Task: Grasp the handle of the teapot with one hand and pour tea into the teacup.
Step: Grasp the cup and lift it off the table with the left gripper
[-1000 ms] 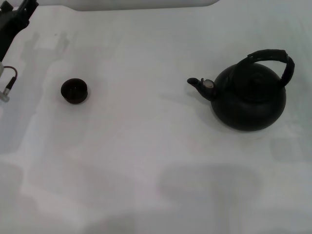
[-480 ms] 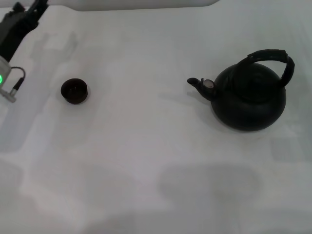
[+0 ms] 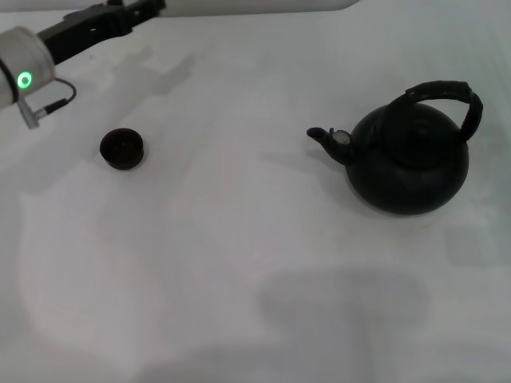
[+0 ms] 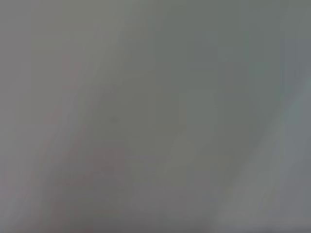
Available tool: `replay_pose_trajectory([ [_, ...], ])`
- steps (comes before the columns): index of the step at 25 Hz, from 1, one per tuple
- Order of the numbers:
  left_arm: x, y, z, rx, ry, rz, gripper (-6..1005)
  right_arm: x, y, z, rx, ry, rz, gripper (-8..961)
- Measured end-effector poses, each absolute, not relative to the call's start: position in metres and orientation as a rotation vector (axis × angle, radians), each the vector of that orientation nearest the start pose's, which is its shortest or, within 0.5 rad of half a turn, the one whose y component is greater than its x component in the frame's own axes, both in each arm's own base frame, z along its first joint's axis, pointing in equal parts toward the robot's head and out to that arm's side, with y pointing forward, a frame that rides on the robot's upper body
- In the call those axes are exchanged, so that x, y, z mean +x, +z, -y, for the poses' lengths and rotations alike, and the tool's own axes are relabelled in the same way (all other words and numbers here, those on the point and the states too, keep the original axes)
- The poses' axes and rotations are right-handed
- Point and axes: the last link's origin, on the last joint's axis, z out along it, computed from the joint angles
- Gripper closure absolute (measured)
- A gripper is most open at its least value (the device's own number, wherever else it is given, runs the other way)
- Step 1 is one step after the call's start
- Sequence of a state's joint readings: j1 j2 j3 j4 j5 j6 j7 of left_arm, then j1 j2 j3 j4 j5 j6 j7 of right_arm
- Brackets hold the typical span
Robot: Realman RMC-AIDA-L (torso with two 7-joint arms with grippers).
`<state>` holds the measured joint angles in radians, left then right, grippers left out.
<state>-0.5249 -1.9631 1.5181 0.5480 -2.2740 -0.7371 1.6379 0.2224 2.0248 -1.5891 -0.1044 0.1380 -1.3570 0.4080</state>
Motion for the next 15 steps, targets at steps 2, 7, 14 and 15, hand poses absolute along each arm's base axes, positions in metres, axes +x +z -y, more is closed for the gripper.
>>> replay_pose_trajectory([
  [2,-0.253,-0.001,-0.414,-2.138,-0.741,1.063,137,0.392,0.044,-0.257,-1.435,0.763,-0.622,87],
  [7,-0.237,0.013,-0.420,-2.238,-0.518,1.054,138,0.393,0.044,-0.256,-1.435,0.759,-0.626,86],
  [14,-0.218,0.029,-0.412,-2.325,-0.227,1.030,132,0.393,0.044,-0.257,-1.434,0.760,-0.625,86],
  [15,-0.216,0.029,-0.411,-2.335,-0.191,1.033,130,0.393,0.044,-0.257,-1.434,0.761,-0.624,86],
])
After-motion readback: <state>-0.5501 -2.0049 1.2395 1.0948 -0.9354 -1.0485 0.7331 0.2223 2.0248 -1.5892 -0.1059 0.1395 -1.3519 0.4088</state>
